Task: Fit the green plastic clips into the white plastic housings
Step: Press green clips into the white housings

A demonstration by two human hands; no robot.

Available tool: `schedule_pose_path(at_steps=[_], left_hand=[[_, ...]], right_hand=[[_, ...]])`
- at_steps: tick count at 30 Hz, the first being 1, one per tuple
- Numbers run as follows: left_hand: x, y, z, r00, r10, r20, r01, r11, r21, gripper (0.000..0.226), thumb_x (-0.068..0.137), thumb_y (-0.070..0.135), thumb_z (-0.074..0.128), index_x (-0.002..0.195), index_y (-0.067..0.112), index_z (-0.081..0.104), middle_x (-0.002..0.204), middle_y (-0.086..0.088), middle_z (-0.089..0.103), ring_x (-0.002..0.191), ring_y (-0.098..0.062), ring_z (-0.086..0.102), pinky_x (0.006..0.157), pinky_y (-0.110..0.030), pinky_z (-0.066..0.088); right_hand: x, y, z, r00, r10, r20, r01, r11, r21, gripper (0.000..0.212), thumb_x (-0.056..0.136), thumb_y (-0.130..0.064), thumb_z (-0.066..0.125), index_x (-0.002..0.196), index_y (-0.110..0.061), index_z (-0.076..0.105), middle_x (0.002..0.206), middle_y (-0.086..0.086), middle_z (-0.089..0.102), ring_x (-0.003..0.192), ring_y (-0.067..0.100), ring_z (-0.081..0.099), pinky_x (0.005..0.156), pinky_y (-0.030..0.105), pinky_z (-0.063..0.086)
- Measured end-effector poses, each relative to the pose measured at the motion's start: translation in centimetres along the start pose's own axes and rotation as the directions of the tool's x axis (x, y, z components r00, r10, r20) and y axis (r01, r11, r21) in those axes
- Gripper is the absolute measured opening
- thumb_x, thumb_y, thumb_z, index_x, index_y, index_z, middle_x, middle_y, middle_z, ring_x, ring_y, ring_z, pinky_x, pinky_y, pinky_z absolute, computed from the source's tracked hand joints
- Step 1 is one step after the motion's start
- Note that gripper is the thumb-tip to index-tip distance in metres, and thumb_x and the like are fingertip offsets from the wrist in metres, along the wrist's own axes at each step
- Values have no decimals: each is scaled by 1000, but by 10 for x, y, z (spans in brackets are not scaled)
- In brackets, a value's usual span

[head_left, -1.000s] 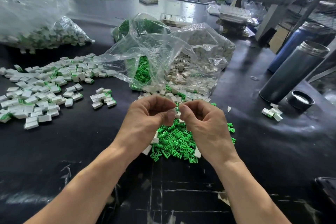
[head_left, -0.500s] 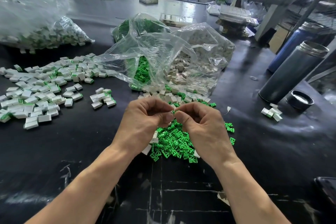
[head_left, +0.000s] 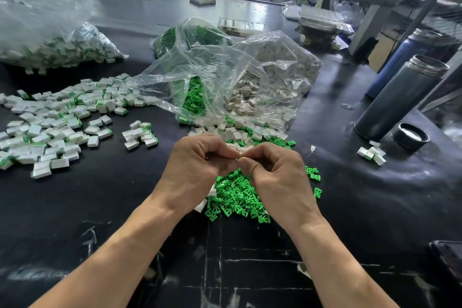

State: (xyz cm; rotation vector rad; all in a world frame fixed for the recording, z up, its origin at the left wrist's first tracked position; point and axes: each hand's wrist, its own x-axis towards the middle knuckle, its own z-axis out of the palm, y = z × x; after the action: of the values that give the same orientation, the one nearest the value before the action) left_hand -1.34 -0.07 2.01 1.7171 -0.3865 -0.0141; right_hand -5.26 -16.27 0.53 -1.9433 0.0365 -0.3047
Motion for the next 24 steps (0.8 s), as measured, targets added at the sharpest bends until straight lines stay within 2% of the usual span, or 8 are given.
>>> schedule_pose_path(at_steps=[4, 8, 10, 13, 15, 17, 21, 24], left_hand=[[1, -2, 0, 1000, -8, -12, 8, 999, -35, 21, 76, -13, 79, 83, 7, 81, 77, -10, 74, 63, -15, 65, 63, -34, 59], [5, -5, -1, 998, -54, -36, 47, 984, -173, 20, 80, -14, 75, 86, 4, 79, 72, -12, 75, 62, -17, 67, 60, -27, 59], [8, -6, -1, 998, -54, -37, 46, 980, -196, 19, 82, -10, 76, 86, 8, 79, 74, -7, 76, 65, -13, 68, 61, -24, 57], [7, -7, -1, 998, -38, -45, 28, 980, -195, 19, 80, 1, 81, 84, 19, 78, 81, 0, 76, 75, -10, 68, 69, -21, 55], [4, -7, 2, 999, -29, -14, 26, 984, -178, 15, 80, 8, 82, 86, 21, 77, 86, -2, 76, 81, -13, 70, 77, -26, 57], [2, -6, 7, 999, -31, 36, 37, 984, -176, 14, 82, 7, 81, 88, 19, 76, 90, -9, 75, 76, -16, 68, 80, -37, 57], [-3, -4, 16, 994, -32, 102, 51, 981, -187, 9, 86, 7, 78, 91, 14, 74, 90, -11, 75, 70, -26, 70, 78, -49, 61], [-4, -5, 21, 994, -43, 102, 61, 980, -192, 9, 87, 9, 78, 94, 13, 74, 87, -7, 76, 74, -25, 71, 79, -48, 61]], right_hand=[[-1, -1, 1, 1000, 19, -8, -18, 994, 106, 18, 90, -10, 78, 85, -28, 78, 63, -13, 67, 55, 2, 56, 53, 16, 42], [2, -7, 2, 998, 28, -48, -15, 968, 252, 16, 92, -9, 75, 85, -22, 81, 67, 5, 70, 54, 12, 54, 49, 29, 45], [3, -9, 2, 997, 57, -61, -36, 953, 300, 16, 98, -21, 70, 87, -17, 81, 74, 13, 72, 55, 15, 53, 47, 31, 43], [3, -10, 2, 986, 157, -49, -129, 924, 360, 44, 104, -46, 53, 87, -16, 79, 78, 10, 74, 54, 16, 54, 43, 29, 38], [2, -12, 6, 979, 202, 23, -198, 916, 348, 61, 102, -63, 41, 79, -19, 77, 76, 11, 74, 53, 18, 54, 42, 26, 36], [0, -13, 12, 973, 215, 82, -230, 922, 312, 72, 98, -72, 35, 71, -20, 75, 67, 14, 69, 49, 16, 51, 41, 23, 35], [-2, -13, 20, 979, 174, 102, -197, 935, 296, 63, 100, -66, 32, 68, -31, 74, 54, -2, 50, 45, 7, 42, 41, 23, 31], [-1, -10, 21, 988, 146, 48, -153, 934, 323, 56, 105, -53, 34, 82, -33, 80, 52, -16, 60, 50, -3, 57, 50, 13, 42]])
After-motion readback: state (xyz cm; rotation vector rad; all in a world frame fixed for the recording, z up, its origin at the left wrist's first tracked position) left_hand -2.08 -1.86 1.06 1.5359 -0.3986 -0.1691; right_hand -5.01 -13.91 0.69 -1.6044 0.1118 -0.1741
